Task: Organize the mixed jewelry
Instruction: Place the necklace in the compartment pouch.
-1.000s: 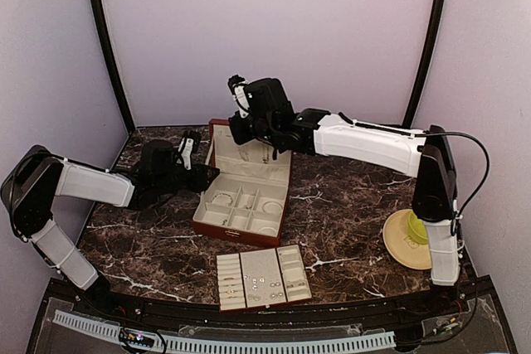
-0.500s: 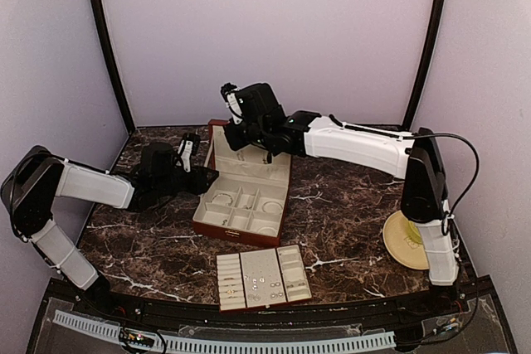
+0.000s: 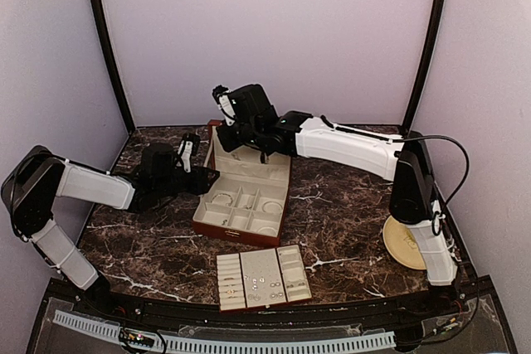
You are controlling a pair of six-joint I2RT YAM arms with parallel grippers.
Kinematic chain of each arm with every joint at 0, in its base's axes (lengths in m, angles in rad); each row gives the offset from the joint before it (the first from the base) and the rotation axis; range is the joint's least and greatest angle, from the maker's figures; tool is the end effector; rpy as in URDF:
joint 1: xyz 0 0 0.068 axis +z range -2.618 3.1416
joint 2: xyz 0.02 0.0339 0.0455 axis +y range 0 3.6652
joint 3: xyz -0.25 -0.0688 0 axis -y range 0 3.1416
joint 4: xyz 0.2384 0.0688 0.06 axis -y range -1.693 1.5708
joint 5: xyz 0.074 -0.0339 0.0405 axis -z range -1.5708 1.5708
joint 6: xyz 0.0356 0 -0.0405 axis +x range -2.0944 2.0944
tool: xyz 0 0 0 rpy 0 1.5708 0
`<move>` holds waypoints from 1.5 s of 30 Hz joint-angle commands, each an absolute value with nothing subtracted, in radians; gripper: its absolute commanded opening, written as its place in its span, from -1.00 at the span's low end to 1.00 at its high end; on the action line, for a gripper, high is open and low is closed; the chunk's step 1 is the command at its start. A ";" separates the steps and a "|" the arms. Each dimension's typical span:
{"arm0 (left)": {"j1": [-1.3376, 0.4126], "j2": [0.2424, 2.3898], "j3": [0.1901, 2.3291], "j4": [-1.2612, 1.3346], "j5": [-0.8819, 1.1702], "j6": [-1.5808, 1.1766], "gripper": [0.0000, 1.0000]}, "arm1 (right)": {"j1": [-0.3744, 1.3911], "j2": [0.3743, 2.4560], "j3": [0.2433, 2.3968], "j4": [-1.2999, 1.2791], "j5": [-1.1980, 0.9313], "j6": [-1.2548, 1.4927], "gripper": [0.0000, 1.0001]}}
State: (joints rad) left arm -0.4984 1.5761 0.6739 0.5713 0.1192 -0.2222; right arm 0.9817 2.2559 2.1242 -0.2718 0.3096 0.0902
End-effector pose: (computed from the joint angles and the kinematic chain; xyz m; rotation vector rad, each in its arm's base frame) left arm 0.2787 -0.1565 0.1781 0.3495 1.9133 -0.5975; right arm 0.2988 0.4277 0.2929 -0.6645 1.8603 0.3990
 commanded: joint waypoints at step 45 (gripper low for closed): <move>-0.491 1.428 0.543 0.672 0.091 -0.268 0.27 | 0.979 2.336 2.253 -0.326 0.372 0.139 -1.00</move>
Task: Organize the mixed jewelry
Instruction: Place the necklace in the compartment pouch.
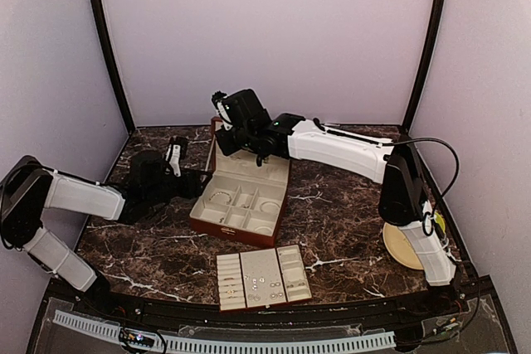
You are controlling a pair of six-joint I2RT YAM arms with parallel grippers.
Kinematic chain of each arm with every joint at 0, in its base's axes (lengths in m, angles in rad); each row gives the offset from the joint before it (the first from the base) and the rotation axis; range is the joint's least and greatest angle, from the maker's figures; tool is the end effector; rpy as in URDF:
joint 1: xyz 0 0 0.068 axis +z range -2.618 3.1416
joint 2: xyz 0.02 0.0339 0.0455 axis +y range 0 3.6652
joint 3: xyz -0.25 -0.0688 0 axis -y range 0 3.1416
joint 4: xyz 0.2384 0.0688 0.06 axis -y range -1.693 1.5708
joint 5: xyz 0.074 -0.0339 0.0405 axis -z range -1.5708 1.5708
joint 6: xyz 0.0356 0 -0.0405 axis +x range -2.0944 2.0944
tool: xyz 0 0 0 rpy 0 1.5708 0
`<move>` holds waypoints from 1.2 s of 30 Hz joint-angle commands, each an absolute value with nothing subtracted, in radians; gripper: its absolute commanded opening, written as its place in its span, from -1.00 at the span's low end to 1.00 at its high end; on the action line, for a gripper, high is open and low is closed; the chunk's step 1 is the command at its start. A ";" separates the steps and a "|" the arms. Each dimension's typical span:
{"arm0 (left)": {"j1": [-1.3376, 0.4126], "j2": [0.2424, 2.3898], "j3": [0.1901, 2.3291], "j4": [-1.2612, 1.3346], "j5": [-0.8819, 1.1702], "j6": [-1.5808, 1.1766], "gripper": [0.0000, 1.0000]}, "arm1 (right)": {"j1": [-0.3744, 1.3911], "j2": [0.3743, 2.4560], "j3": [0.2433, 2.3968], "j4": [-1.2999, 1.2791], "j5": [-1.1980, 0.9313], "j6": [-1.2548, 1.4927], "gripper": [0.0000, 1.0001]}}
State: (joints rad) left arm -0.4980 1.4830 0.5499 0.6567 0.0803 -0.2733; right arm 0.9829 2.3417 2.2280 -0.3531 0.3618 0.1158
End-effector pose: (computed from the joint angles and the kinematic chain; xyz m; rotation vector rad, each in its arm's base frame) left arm 0.2565 -0.1427 0.1768 0.2689 1.8716 -0.6076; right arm 0.3065 0.4371 0.2771 -0.6384 1.9174 0.3325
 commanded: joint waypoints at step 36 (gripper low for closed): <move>-0.489 1.457 0.496 0.422 0.157 -0.406 -0.14 | 0.953 2.329 2.274 -0.382 0.350 0.216 -1.00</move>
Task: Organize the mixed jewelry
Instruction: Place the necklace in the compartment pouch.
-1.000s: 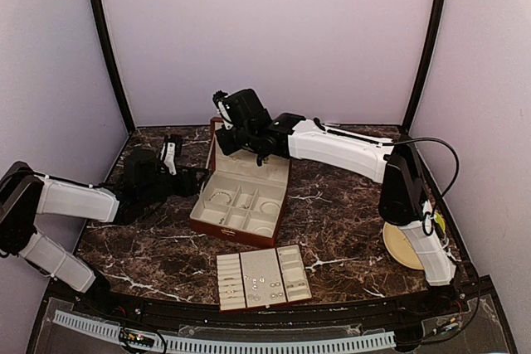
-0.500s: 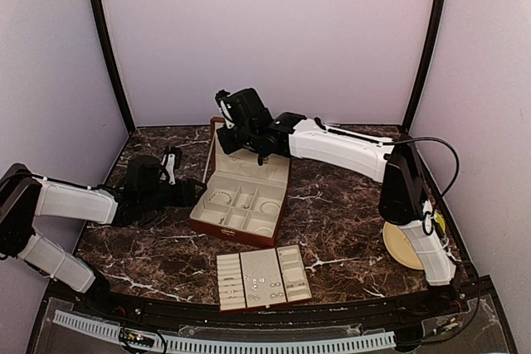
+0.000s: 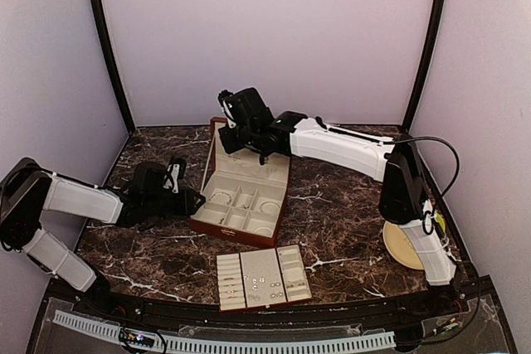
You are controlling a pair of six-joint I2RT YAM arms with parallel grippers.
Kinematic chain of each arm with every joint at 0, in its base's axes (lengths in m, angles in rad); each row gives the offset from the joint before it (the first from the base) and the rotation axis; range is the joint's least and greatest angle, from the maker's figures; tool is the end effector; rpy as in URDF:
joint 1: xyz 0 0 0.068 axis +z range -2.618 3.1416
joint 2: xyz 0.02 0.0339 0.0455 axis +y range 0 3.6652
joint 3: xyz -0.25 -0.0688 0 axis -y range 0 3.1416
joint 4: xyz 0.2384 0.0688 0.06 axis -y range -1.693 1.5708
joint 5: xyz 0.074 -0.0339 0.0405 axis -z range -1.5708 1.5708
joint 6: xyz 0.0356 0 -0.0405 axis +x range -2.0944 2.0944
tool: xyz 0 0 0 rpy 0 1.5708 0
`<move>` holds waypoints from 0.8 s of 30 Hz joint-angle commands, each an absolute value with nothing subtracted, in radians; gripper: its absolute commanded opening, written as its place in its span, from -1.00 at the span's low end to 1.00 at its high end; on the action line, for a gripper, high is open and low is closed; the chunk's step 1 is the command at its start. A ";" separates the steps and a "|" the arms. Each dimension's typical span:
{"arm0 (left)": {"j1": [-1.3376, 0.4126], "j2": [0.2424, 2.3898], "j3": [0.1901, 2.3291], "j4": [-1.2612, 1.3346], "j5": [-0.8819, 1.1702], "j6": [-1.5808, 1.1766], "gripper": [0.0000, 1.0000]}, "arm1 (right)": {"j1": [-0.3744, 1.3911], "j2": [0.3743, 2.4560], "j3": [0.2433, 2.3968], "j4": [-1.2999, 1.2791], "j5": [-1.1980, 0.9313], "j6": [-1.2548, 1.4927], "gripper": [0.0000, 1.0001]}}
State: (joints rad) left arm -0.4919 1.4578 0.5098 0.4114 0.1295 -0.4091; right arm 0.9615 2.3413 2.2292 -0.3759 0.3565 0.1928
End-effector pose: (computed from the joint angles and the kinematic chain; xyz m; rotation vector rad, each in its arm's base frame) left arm 0.2389 -0.1332 0.1474 0.1701 2.1694 -0.6654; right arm 0.3150 0.4296 0.2755 -0.5580 1.9670 0.3600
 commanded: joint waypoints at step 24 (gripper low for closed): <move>-0.489 1.457 0.424 0.506 0.234 -0.389 -0.38 | 0.924 2.395 2.361 -0.403 0.311 0.253 -0.99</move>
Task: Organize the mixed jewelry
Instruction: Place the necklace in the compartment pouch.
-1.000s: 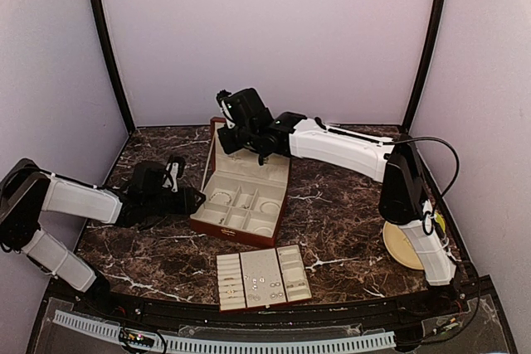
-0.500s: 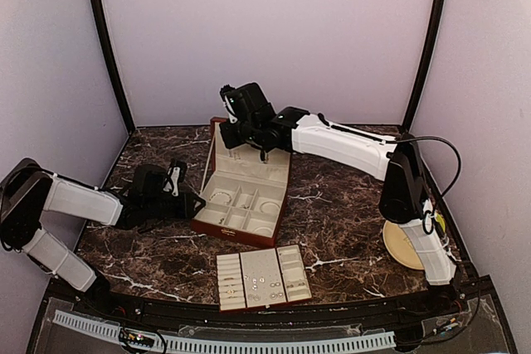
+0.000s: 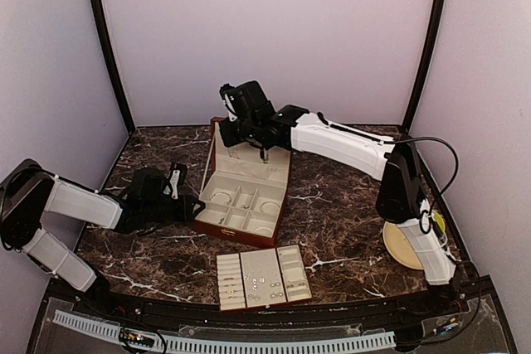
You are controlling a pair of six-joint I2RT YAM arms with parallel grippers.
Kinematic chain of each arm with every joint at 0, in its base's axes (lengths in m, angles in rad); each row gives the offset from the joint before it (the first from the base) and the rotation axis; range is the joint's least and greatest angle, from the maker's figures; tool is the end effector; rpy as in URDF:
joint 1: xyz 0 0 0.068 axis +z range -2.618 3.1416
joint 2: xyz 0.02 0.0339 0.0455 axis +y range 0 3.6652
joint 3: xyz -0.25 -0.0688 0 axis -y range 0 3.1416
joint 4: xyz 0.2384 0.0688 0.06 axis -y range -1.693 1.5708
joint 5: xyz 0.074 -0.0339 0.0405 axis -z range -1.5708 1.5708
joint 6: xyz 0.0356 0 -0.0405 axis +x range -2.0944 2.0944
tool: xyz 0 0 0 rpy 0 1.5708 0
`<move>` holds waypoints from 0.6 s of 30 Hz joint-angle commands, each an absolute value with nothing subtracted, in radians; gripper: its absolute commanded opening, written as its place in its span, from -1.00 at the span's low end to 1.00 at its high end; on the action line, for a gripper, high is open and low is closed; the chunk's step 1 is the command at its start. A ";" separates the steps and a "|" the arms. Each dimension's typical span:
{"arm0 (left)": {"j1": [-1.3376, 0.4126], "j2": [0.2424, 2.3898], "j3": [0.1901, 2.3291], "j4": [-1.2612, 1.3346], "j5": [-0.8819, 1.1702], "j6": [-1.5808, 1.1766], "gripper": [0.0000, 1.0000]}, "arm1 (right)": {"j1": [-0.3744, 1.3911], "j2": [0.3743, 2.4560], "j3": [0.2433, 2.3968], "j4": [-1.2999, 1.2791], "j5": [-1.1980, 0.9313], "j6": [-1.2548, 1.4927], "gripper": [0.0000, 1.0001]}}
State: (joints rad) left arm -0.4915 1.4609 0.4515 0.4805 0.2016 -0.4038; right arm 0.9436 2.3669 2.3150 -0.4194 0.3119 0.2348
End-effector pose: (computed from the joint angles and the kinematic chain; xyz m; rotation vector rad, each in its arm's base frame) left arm 0.2296 -0.1310 0.1372 0.2214 2.1667 -0.7383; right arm 0.3234 0.4276 0.2869 -0.5222 1.9762 0.4269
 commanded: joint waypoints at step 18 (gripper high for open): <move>-0.489 1.417 0.381 0.506 0.236 -0.370 -0.49 | 0.913 2.430 2.392 -0.409 0.312 0.282 -0.95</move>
